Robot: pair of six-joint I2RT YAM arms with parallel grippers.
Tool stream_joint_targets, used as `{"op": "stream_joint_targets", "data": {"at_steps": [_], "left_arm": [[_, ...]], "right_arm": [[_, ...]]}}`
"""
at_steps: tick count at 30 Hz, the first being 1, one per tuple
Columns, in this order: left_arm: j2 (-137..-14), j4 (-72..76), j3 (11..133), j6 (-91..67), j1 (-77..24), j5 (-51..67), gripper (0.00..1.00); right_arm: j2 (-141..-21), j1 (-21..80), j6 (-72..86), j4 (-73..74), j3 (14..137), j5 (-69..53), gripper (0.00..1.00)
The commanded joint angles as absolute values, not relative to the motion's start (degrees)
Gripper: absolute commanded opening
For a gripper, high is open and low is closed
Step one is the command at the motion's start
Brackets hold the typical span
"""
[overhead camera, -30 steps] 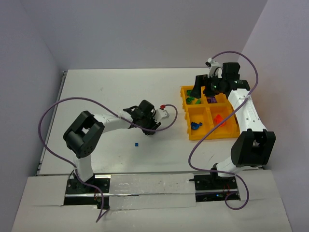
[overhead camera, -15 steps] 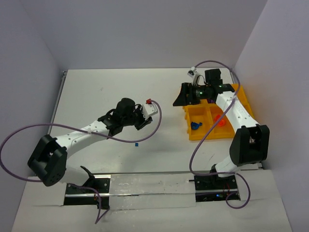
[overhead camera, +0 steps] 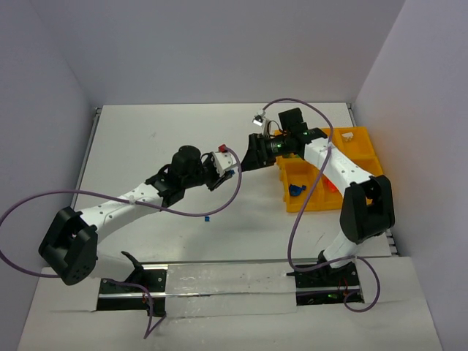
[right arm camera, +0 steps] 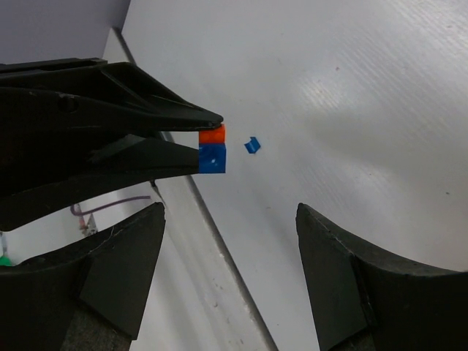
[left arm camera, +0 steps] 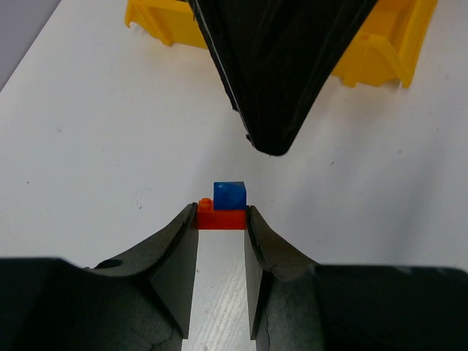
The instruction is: Sort the legos into containers by color
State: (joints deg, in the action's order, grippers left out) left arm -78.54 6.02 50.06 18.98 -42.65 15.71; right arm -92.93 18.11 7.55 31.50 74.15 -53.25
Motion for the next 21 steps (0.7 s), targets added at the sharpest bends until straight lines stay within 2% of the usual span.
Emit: {"op": "stream_joint_targets", "data": {"at_steps": [1, 7, 21], "left_arm": [[-76.6, 9.3, 52.0, 18.4, -42.5, 18.1, 0.08], [-76.6, 9.6, 52.5, 18.1, -42.6, 19.2, 0.08], [-75.5, 10.0, 53.3, 17.1, -42.7, 19.6, 0.07]], "right_arm": [[-93.4, 19.9, 7.4, 28.8, 76.9, -57.7, 0.79], [-95.0, 21.1, 7.5, 28.2, 78.4, -59.0, 0.78], [-98.1, 21.7, 8.5, 27.4, 80.1, -59.4, 0.63]]}}
